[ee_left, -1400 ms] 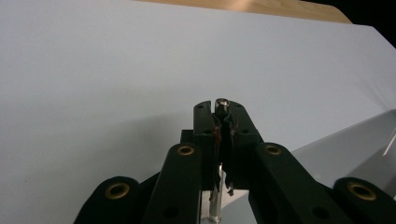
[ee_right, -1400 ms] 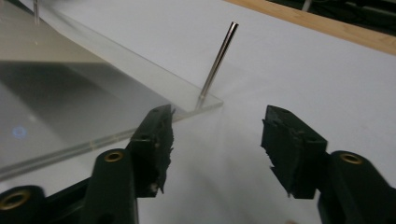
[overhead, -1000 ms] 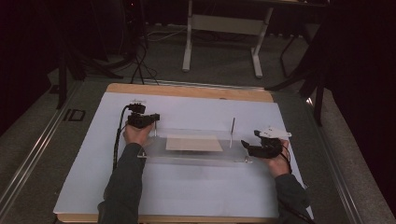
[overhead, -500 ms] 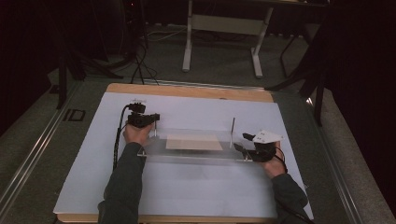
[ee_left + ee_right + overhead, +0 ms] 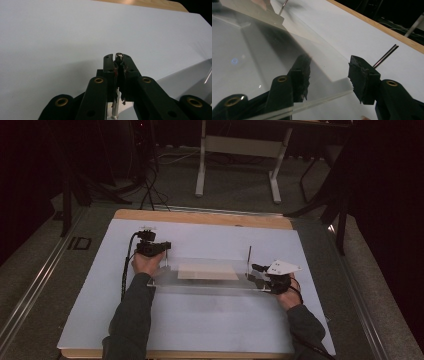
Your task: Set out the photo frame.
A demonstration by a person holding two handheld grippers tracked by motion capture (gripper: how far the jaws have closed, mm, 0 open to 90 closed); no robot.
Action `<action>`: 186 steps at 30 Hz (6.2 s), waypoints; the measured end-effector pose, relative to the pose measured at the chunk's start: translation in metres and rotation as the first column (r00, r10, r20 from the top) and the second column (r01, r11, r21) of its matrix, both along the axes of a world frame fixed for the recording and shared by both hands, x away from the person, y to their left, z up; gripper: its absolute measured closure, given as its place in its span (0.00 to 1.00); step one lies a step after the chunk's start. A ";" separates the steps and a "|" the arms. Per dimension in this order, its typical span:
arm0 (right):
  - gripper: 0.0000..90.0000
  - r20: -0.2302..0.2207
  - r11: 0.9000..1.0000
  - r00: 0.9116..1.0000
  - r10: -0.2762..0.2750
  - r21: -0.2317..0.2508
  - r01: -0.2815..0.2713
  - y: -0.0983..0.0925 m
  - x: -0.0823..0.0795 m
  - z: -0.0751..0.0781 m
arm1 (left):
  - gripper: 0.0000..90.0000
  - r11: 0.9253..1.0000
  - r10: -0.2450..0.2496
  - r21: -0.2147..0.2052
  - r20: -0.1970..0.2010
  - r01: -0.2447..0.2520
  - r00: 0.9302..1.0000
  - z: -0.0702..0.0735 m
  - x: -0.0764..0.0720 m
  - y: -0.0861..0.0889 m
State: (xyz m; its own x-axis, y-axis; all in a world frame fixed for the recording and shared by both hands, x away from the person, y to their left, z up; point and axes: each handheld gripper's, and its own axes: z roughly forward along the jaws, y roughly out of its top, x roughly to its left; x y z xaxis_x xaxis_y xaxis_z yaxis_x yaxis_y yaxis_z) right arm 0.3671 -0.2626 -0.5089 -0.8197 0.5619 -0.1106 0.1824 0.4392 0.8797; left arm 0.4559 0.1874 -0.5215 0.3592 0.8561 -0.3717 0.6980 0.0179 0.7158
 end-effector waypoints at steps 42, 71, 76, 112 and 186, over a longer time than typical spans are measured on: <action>0.56 -0.032 1.000 1.000 -0.002 0.022 0.002 -0.001 0.006 0.005 | 0.66 0.989 -0.102 0.132 0.304 0.064 0.947 0.021 -0.089 0.037; 0.56 -0.055 0.999 0.998 -0.005 0.032 0.007 -0.001 0.009 0.008 | 0.63 0.945 -0.288 0.266 0.390 0.193 0.875 0.010 -0.127 0.023; 0.56 -0.057 0.999 0.998 -0.006 0.032 0.008 -0.001 0.009 0.008 | 0.63 0.941 -0.304 0.271 0.403 0.205 0.863 0.010 -0.126 0.017; 0.55 -0.085 0.990 0.995 -0.043 0.131 0.054 -0.001 0.019 0.015 | 0.61 0.966 -0.212 0.232 0.449 0.115 0.868 0.022 -0.114 0.009; 0.58 -0.038 0.967 0.973 -0.226 0.108 0.229 0.015 0.052 0.031 | 0.48 0.972 -0.174 0.214 0.394 0.095 0.902 0.045 -0.055 -0.008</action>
State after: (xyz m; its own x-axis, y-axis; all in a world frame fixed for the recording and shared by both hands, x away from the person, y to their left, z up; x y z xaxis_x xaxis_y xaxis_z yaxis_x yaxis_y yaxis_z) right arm 0.4189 -0.2477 -0.4778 -0.6705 0.7417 -0.0180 0.2888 0.2833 0.9145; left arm 0.4011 0.1794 -0.4763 0.5615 0.8274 -0.0080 0.3308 -0.2156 0.9187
